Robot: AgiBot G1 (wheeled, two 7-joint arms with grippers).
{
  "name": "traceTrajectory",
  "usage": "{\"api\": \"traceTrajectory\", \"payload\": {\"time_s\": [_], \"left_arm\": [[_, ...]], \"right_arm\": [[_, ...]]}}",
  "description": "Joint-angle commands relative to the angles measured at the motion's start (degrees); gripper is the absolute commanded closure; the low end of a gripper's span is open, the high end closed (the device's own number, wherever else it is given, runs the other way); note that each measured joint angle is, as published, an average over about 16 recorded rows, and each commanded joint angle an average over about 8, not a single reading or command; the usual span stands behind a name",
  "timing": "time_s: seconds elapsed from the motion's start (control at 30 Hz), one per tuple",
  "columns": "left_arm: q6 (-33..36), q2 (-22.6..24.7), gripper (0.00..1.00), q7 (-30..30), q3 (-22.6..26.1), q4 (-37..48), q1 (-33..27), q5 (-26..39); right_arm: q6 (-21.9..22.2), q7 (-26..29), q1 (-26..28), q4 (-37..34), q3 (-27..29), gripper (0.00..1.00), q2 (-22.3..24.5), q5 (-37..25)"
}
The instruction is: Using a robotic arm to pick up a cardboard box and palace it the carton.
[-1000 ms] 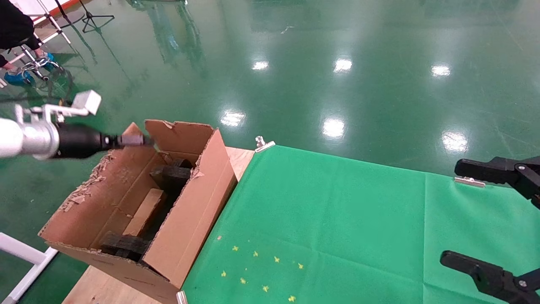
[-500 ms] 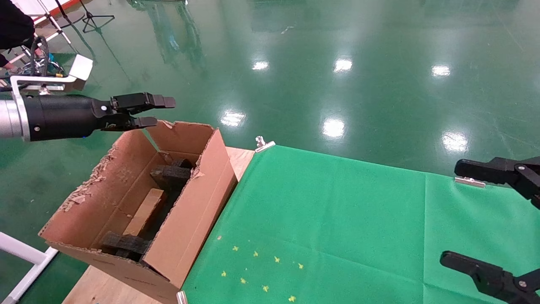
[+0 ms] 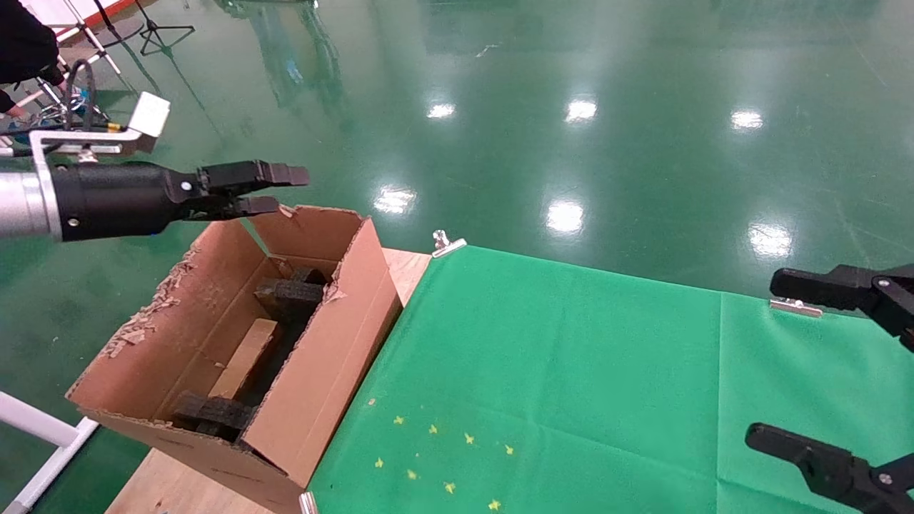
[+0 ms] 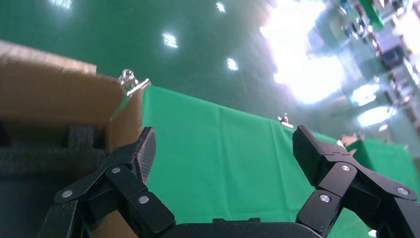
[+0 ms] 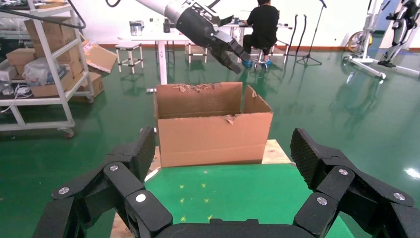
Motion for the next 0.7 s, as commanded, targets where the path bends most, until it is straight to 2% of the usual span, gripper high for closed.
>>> {"api": "traceTrajectory", "payload": {"time_s": [0.03,0.7], "left_arm": [[0.12,-0.07,0.0,0.86,-0.51,-2.15,1.43,-1.28],[0.65,-0.69,0.0,11.41,-6.62,-29.29,19.68,-16.95]], "right_arm": [[0.0,0.0,0.0,0.0,0.0,0.0,0.0,0.0],[0.0,0.0,0.0,0.0,0.0,0.0,0.0,0.0]]}}
